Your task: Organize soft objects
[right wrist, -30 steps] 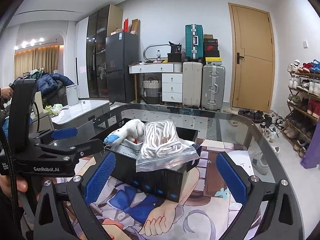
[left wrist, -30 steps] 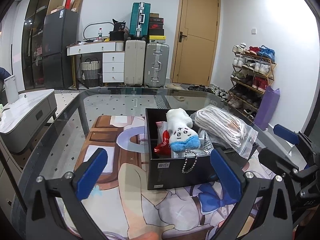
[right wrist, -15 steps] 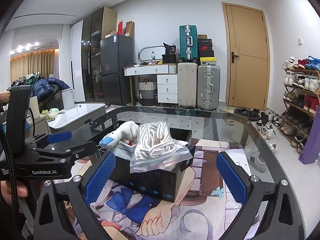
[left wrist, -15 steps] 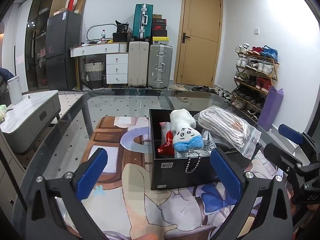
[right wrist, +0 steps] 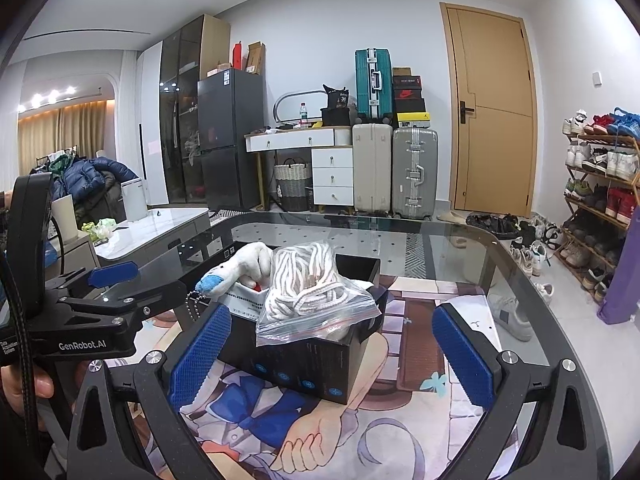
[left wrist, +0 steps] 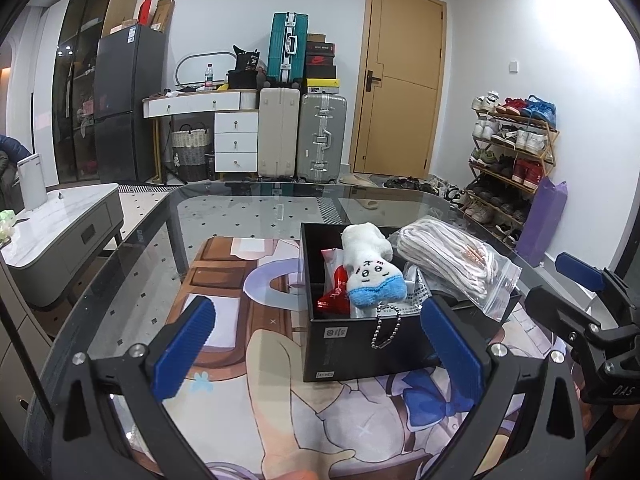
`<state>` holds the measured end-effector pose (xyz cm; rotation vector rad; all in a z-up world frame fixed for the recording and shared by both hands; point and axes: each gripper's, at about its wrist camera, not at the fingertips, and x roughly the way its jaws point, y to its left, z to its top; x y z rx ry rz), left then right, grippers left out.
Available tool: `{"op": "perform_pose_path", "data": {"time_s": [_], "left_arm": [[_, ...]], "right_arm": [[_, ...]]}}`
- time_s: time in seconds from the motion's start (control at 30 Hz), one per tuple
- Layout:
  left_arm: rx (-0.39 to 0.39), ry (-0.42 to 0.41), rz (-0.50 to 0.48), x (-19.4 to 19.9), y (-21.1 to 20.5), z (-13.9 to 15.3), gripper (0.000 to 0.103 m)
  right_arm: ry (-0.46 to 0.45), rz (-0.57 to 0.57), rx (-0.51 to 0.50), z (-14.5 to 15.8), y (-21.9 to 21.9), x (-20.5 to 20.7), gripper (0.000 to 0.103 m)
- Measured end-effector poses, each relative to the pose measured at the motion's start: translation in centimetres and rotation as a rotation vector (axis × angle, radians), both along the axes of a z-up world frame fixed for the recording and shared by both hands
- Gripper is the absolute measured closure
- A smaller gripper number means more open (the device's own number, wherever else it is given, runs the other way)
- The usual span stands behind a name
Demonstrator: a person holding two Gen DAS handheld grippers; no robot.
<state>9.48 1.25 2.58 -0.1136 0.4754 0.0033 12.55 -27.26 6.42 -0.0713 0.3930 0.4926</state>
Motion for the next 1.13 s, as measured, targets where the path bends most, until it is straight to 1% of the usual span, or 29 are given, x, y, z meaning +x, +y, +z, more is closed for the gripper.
{"op": "perform_pose_path", "data": {"time_s": [1.13], "left_arm": [[0.010, 0.000, 0.012, 0.04, 0.33, 0.12, 0.000]], "right_arm": [[0.002, 0.002, 0.002, 0.28, -0.03, 0.13, 0.001]]}}
